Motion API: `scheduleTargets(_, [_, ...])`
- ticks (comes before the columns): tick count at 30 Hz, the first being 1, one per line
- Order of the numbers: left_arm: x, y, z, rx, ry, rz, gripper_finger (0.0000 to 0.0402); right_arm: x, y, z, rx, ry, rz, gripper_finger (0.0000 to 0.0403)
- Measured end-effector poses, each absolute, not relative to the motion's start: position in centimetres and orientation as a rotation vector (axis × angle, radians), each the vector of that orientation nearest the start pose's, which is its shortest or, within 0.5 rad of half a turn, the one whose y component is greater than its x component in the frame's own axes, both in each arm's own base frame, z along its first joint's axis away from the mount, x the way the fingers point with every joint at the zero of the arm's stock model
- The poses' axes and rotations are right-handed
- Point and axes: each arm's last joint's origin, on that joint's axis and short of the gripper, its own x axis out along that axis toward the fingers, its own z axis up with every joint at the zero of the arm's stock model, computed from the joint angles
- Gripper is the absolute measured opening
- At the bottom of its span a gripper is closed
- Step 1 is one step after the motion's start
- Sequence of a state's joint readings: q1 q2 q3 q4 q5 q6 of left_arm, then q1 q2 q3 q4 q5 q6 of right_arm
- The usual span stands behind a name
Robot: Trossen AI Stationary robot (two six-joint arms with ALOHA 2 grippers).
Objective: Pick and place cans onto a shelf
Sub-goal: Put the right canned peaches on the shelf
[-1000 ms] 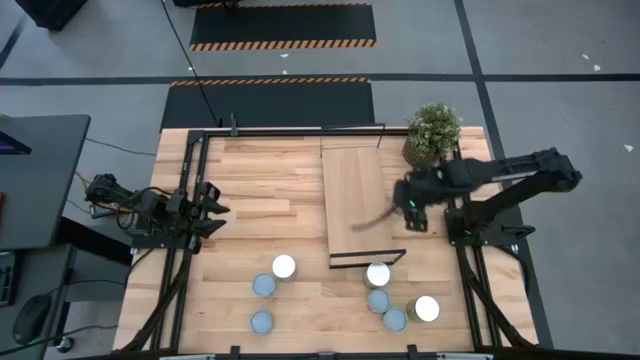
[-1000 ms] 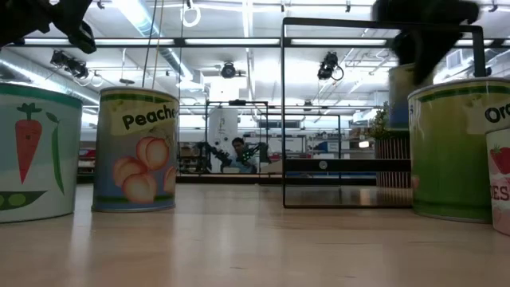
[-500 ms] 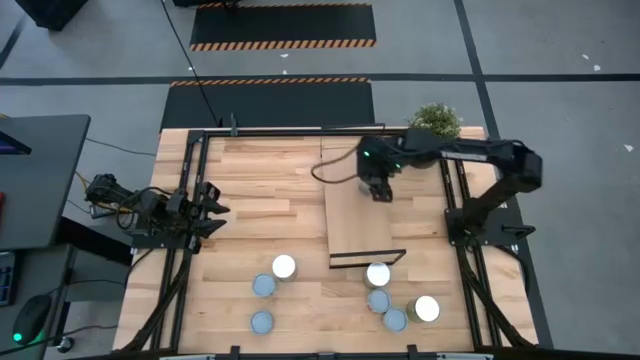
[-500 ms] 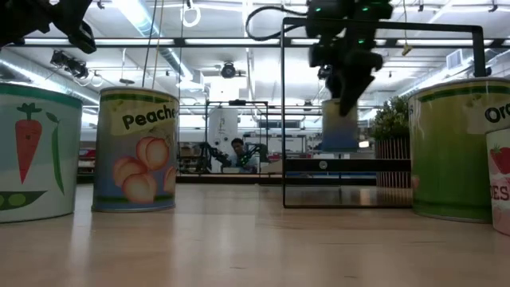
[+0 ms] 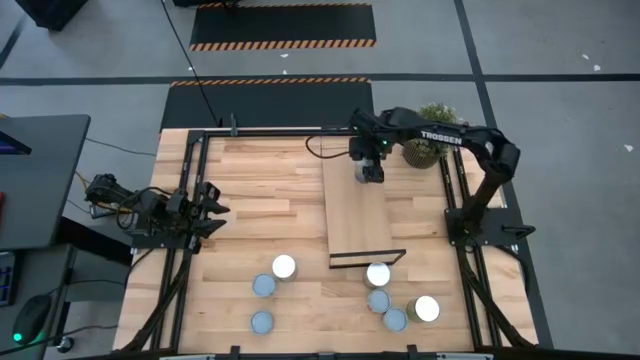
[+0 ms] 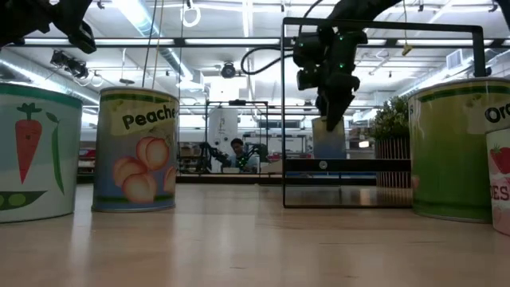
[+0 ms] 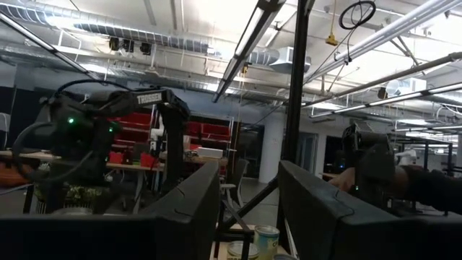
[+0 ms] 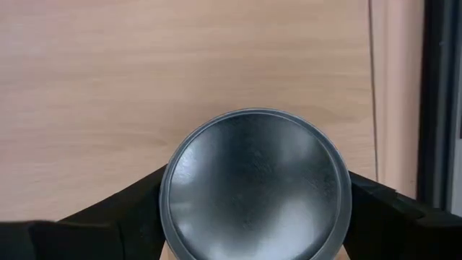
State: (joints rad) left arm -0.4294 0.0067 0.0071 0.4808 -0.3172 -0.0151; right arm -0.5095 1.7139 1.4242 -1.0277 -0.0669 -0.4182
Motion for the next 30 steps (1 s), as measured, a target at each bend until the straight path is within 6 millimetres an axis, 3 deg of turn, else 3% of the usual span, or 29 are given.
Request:
scheduleTargets(5, [8.1, -2.7, 20.9, -0.191, -0.448, -0.114, 0.0149, 29.4, -16.4, 25.0, 0.007, 1.358, -0.122, 0.0366])
scheduleTargets(9, [8.1, -2.7, 21.0, -0.190, -0.448, -0.113, 0.0149, 29.1, -16.3, 25.7, -0.033, 1.358, -0.143, 0.0393])
scheduleTargets(17, [8.1, -2.7, 21.0, -0.190, -0.449, -0.113, 0.0149, 28.4, -15.3, 27.3, -0.140, 1.388, -0.255, 0.0396])
scheduleTargets(26, [8.1, -2.7, 20.9, -0.190, -0.448, -0.113, 0.0149, 28.5, -12.3, 28.7, -0.156, 1.371, -0.355, 0.0396])
scheduleTargets(30, [8.1, -2.7, 21.0, -0.189, -0.449, -0.113, 0.0149, 29.9, -10.9, 28.9, -0.203, 1.289, -0.414, 0.0396])
